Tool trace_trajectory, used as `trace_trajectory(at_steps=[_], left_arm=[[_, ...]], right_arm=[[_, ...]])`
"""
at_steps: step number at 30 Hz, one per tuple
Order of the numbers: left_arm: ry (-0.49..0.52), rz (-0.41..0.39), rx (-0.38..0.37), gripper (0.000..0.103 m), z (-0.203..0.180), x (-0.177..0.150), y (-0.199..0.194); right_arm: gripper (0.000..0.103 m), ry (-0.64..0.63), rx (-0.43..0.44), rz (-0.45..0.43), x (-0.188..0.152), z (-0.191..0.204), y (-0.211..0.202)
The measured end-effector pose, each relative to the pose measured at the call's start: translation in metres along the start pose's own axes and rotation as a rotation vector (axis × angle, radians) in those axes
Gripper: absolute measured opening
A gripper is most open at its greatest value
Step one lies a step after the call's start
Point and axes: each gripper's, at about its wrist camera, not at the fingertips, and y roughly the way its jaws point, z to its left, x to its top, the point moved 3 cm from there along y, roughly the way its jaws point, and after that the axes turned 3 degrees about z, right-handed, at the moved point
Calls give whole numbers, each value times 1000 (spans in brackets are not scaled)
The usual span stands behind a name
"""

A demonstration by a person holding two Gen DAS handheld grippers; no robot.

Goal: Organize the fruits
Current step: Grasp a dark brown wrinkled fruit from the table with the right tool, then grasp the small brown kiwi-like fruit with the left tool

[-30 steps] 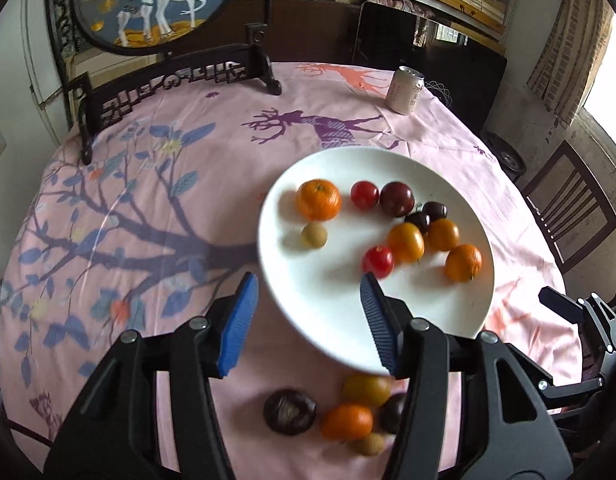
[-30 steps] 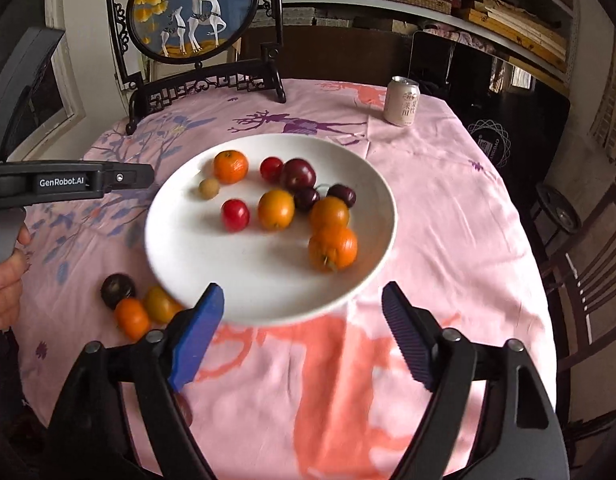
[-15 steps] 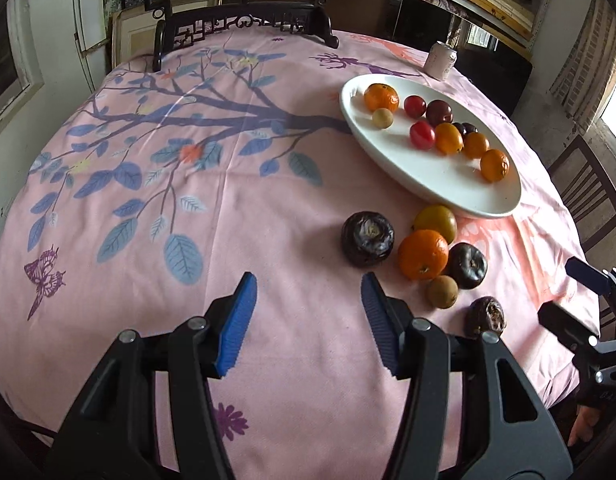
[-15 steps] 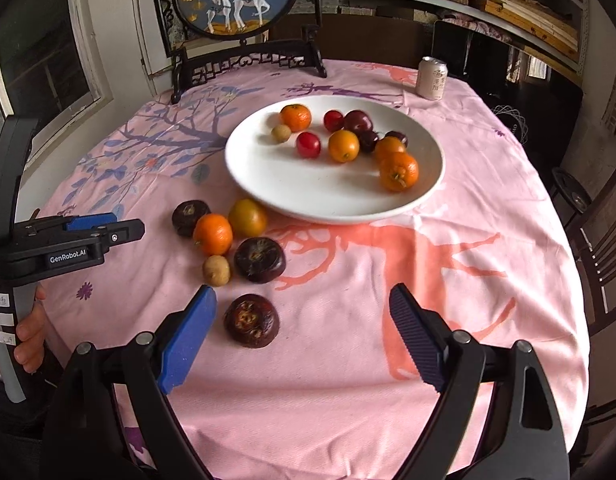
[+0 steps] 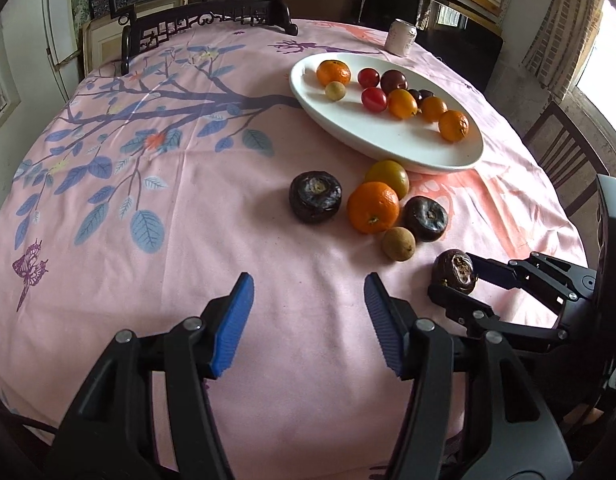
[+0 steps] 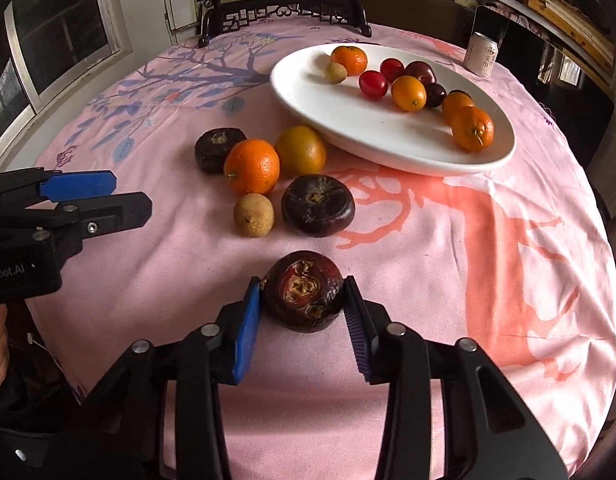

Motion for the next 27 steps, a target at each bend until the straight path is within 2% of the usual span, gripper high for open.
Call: trace_trajectory(at_steps=[5,11,13,18,21,27], left_arm=[[29,37,-12,59,-20,1,12],[65,75,-17,57,-54,6,35],[73,90,-15,46,-62,8,43],[66,72,22,39,-70,18,53],[64,57,42,25,-69,22,56],[58,30,14,25,-65,17,49]], right_arm=[[41,57,-58,-27,-11,-24,-19],[41,122,-50,-54,-29,-49,-34],[41,133,-37,-63,-32,-54,-36],[41,161,-21,-75,-38,-65,-42],[41,175,-10,-81,-40,-68,-45],[41,178,2,-96,-39,-65,-50]])
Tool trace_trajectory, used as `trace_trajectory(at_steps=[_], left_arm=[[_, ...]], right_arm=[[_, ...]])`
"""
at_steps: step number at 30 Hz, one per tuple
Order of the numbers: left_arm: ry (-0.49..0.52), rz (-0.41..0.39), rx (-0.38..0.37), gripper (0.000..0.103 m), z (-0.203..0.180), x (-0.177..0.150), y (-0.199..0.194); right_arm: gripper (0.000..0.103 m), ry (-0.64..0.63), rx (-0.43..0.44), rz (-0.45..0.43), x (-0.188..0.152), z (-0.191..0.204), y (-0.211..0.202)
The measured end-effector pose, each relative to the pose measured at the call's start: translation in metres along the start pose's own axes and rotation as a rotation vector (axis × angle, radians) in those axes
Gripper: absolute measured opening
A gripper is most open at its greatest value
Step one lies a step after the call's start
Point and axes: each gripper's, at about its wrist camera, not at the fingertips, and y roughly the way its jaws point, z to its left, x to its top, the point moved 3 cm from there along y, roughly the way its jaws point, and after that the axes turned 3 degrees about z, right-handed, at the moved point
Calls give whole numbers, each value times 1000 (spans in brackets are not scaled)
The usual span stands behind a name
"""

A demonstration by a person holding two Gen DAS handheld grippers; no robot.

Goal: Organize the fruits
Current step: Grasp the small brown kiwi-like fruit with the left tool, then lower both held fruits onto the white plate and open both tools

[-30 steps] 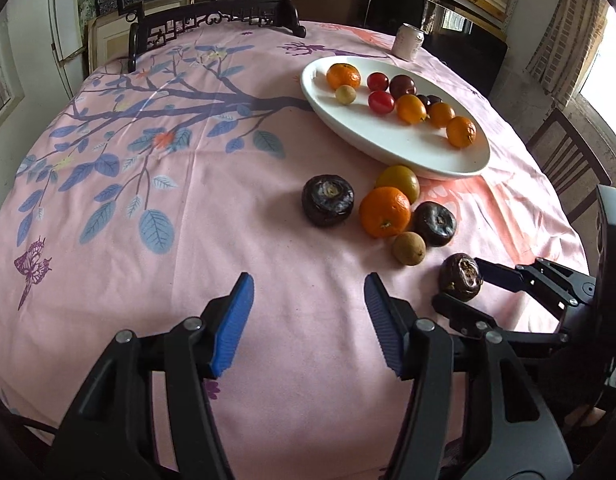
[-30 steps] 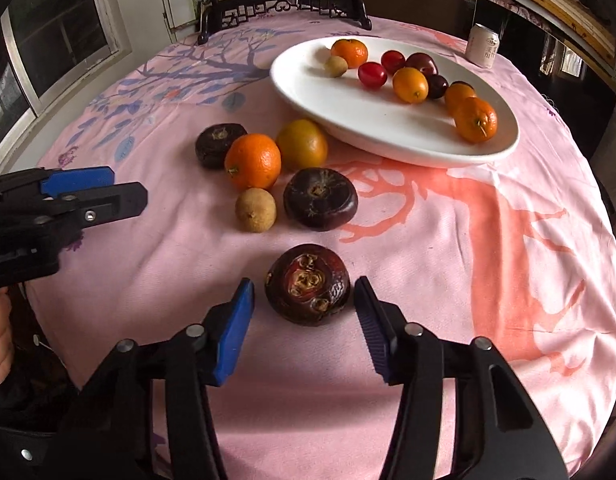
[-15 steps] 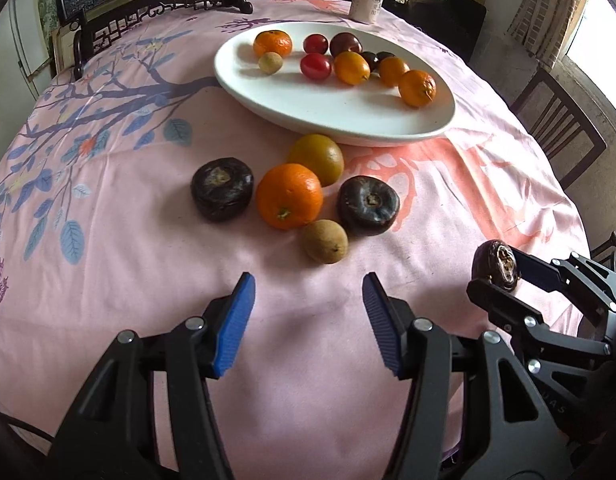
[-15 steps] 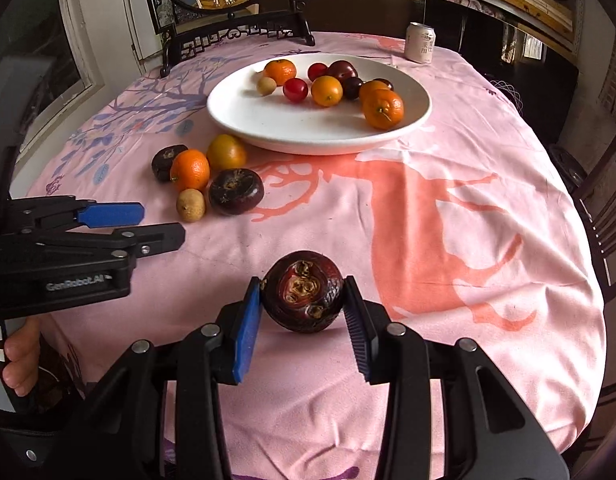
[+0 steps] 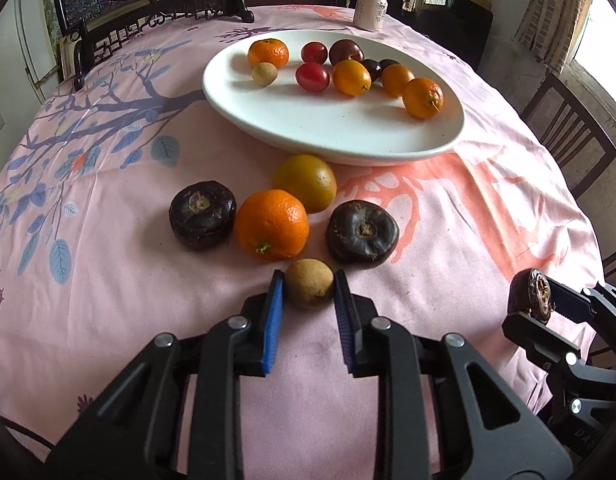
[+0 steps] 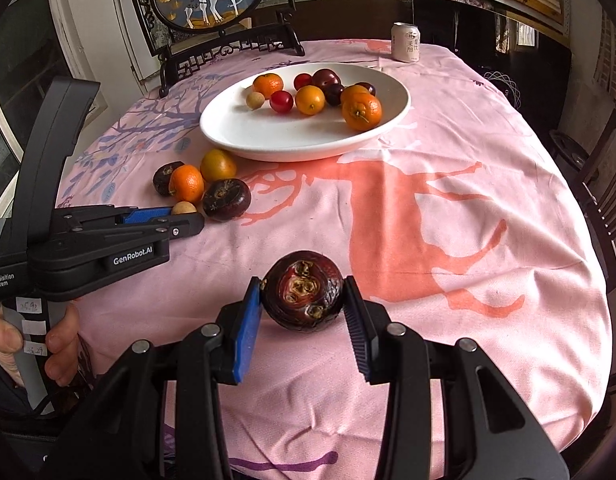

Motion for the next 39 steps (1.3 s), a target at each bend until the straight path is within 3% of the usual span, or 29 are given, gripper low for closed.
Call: trace_trajectory(at_steps=[13,19,23,28,34,39], left_arm=[[-43,-51,-32,25,29,-9,-28],[-56,-59,-30,25,43,3,-37],[-39,-71,-36,25,48,41,-47],[-31,-59,-3,25,52,122,-31],[-13,-19,45,25,40,205,23],[-20,32,15,25,34,227,58]], right_arm=[[41,-36,-7,8,10,25,7],[41,-57,-18,10,28,31,9],[41,-83,-66,-53,67,21,2],[41,-97,-63,-104,128,5,21],[41,-95,-121,-44,185,-10,80],[41,-95,-116,-10,193,-22,105]])
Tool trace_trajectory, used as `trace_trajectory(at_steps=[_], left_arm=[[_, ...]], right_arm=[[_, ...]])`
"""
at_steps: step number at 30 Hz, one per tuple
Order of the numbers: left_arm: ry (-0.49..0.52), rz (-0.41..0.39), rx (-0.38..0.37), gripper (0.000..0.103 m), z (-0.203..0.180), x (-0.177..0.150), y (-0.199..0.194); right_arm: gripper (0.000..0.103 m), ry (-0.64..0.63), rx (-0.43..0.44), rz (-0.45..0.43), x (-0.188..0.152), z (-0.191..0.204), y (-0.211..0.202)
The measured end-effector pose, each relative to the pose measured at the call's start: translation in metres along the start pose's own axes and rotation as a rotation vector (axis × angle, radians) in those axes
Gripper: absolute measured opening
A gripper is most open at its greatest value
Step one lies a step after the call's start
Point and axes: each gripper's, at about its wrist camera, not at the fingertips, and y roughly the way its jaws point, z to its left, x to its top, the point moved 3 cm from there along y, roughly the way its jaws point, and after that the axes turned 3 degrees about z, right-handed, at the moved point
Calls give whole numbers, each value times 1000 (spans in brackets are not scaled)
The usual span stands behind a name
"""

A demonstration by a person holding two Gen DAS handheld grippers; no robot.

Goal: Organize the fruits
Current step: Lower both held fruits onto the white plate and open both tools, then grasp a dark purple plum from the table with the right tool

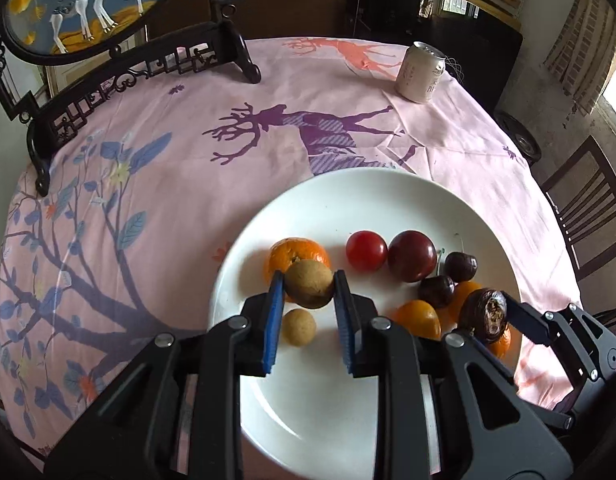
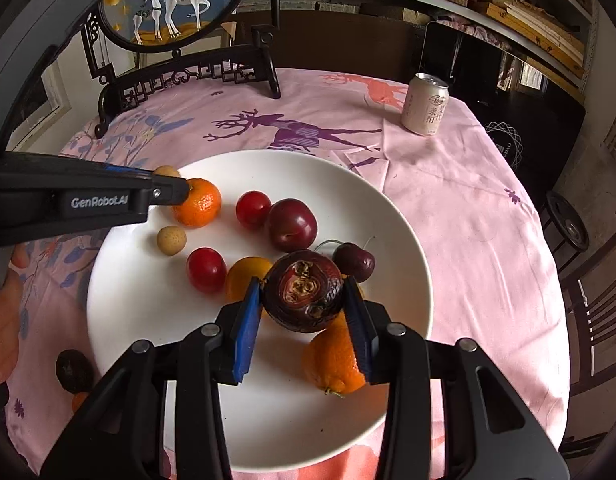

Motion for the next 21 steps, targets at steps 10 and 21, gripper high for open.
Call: trace_trajectory(at_steps=[10,21], left_arm=[[-12,-62,-11,54,10,-15,-27],[-87,-170,-7,72,48,-144,-100]], right_arm=[[60,32,3,-41,-15,-6,-38],[84,44,25,-77,-98,20,-111]])
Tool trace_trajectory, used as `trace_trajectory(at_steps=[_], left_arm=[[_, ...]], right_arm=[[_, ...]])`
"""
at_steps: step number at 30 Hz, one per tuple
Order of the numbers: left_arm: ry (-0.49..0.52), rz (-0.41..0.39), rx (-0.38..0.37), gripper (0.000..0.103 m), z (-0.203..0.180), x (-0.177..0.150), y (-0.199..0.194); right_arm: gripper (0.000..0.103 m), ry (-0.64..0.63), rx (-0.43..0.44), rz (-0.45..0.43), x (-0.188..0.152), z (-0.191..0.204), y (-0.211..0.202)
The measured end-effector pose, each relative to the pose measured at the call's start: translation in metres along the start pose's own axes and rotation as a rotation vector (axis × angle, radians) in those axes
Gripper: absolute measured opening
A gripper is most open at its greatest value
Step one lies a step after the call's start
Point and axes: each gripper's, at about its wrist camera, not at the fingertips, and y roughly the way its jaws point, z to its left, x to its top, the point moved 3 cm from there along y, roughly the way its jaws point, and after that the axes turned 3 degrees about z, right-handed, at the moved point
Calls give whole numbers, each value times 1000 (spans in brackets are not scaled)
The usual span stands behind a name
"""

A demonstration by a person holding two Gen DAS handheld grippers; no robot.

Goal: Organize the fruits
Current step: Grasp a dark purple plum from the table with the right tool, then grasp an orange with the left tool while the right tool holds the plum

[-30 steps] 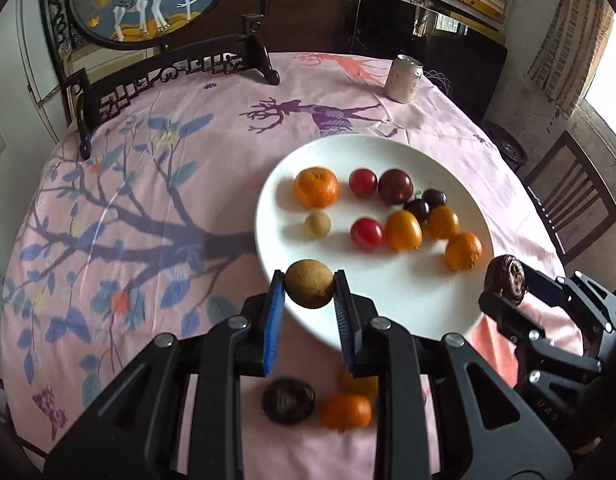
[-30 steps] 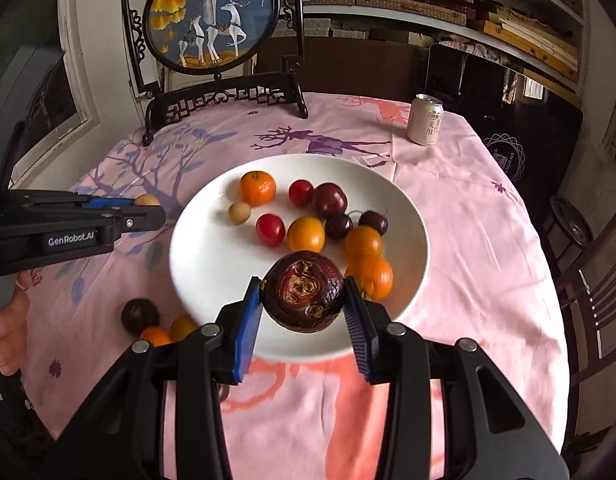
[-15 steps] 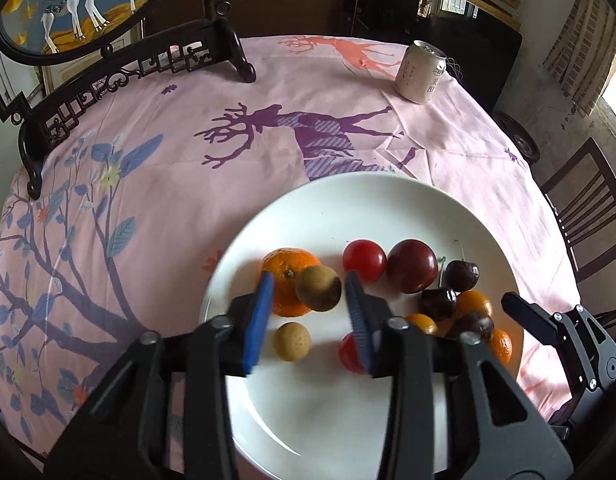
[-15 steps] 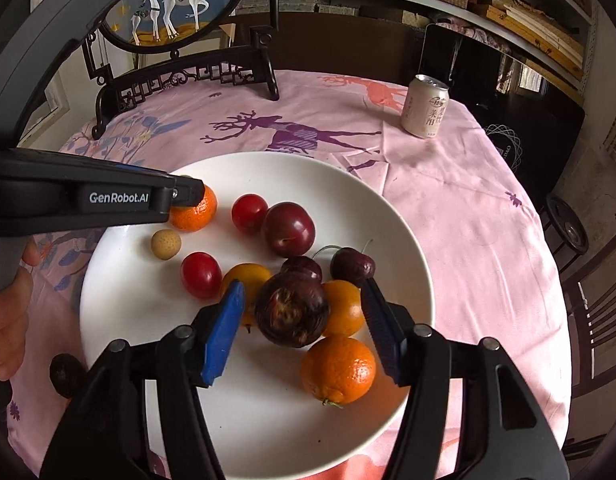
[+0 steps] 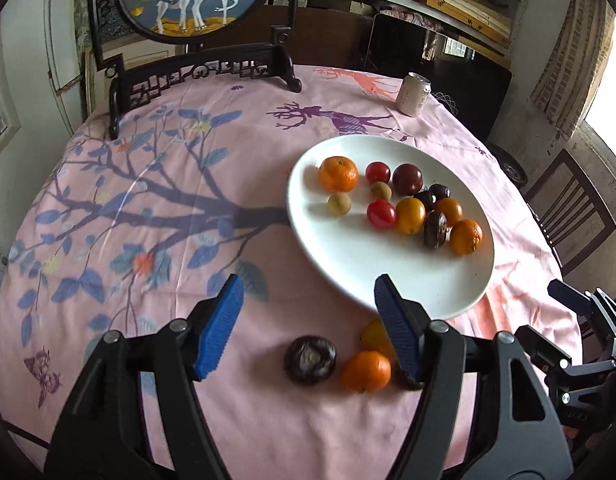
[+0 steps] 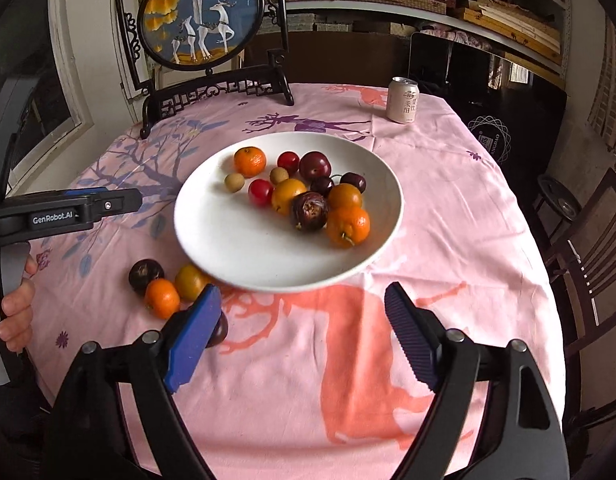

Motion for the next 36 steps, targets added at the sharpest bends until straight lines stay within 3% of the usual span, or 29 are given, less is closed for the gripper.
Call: trace_trajectory(at_steps=[7,11,16,18,24,29,36], left_arm=[[-15,25,41,78,24,-48,-10],[-11,40,57,78,35,-67,-13],[13,52,68,79,39,-80,-12],[12,60,60,79,39,-83,-11],[23,75,5,79,29,-87,-13],[57,101,-31,79,4,-90,-8],[87,130,-53,78,-32,-89,14]], right_arm=[[84,-26,30,14,-13,24,-5],[89,-36,100,69,-27,45,10],[88,-90,108,117,-36,68,36],[81,-116,88,124,-35,73,45],[44,-135,77,175,-32,76,77],[42,-133,55,176,-35,71,65],[42,-68,9,162,-59,35,38]])
